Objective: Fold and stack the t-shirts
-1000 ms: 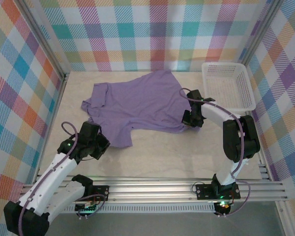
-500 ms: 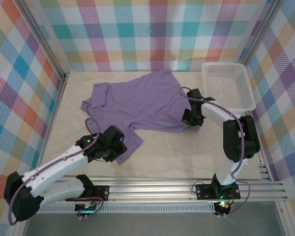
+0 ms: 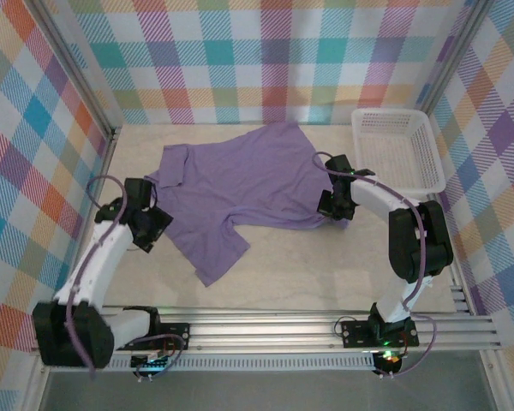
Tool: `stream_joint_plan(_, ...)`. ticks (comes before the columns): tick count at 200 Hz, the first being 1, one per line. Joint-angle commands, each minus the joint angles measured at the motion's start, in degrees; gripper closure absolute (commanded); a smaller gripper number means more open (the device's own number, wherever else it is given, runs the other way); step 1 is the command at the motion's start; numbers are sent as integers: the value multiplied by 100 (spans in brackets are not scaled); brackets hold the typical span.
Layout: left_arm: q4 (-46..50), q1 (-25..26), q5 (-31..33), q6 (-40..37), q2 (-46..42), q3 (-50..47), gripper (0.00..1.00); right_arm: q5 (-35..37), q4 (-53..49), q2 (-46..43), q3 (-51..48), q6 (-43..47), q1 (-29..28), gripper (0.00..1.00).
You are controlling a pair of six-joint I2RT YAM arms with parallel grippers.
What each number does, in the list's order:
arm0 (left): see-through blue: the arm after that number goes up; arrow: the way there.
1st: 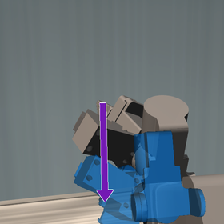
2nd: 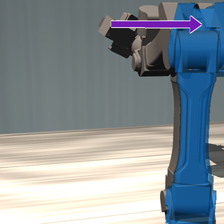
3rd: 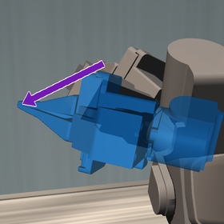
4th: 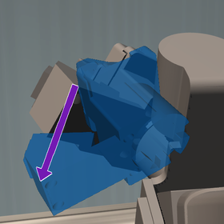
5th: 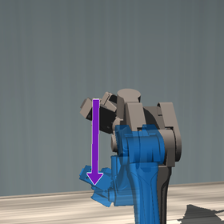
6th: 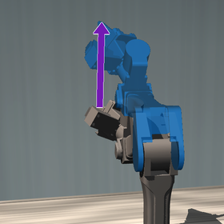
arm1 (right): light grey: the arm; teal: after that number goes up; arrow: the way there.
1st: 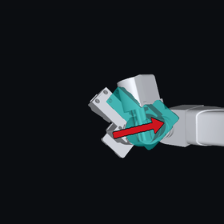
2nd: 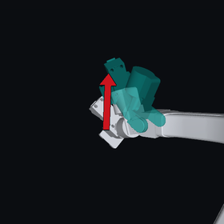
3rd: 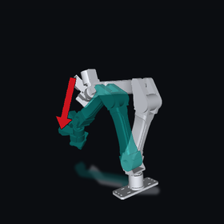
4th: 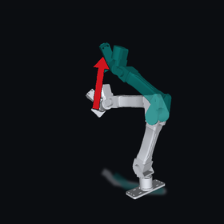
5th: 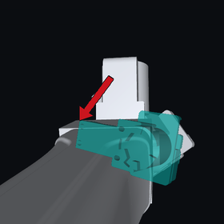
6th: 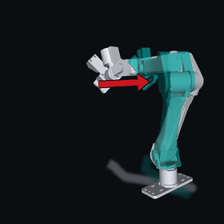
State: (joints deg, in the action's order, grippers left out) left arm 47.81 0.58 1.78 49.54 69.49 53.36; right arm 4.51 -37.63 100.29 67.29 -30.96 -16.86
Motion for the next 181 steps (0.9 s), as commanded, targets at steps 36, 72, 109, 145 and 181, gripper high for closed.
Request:
stream_joint_plan(36,-1696,-1027,-1173,-746,1980,109,33,-5,-156,-142,-36,97,25,100)
stream_joint_plan(72,-1935,-959,-1130,-696,2008,-107,37,5,-90,-114,-13,101,42,100)
stream_joint_plan(109,-1645,-516,-1192,-493,1513,-425,45,-8,-156,-102,81,128,50,100)
stream_joint_plan(145,-1256,34,-1047,-165,1404,-628,48,-51,-150,-84,109,72,52,100)
stream_joint_plan(181,-1088,205,-793,-116,1752,-662,50,-64,-184,-62,166,67,53,100)
